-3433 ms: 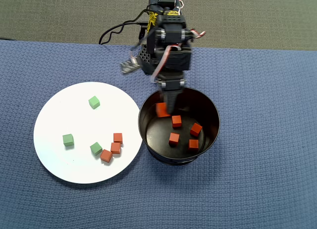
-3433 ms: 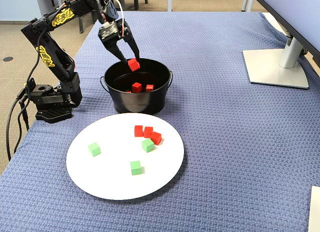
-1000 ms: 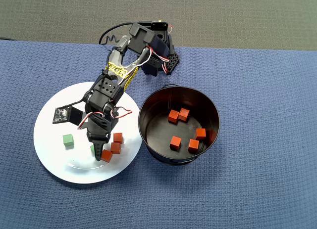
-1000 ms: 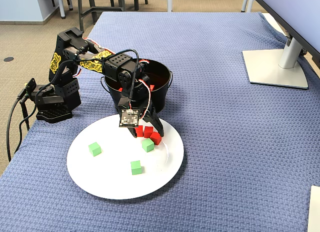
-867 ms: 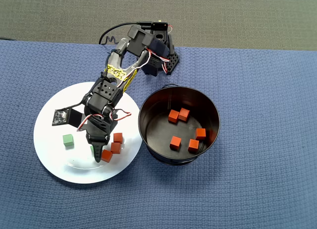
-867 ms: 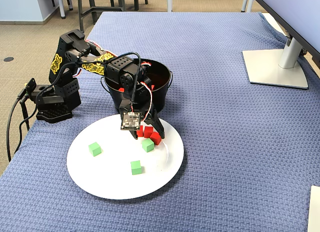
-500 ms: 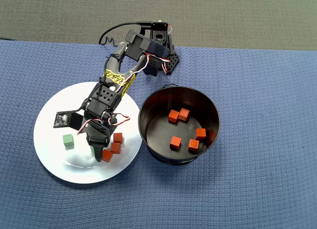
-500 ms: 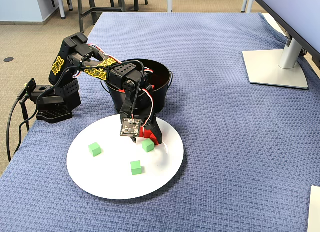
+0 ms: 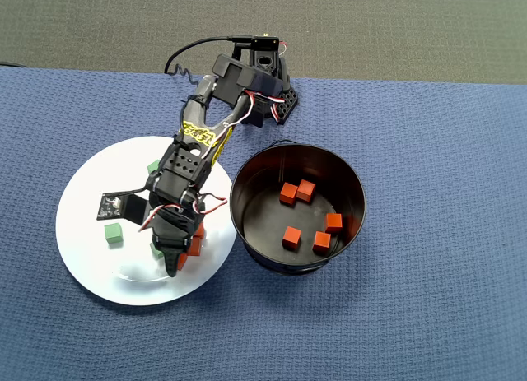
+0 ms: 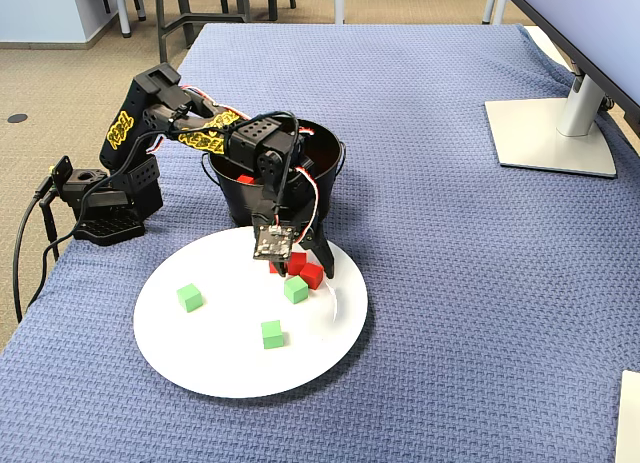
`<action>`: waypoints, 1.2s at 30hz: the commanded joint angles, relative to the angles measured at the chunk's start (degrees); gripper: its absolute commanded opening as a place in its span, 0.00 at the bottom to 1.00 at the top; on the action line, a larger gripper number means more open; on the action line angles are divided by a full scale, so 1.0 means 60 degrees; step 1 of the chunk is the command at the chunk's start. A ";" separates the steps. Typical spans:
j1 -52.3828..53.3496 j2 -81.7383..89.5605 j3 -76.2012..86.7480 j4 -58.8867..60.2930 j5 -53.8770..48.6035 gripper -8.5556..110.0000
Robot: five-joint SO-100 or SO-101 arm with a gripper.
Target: Pick up the red cubes from the white plate and place them in the black recipient
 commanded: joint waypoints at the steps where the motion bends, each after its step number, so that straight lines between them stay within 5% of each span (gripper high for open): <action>1: -0.0381 0.0352 -0.0615 -0.0015 0.0000 0.30; 11: -0.0630 0.0425 -0.0615 -0.0059 0.0308 0.22; 36: 0.0103 0.0410 -0.0879 -0.0190 0.0337 0.23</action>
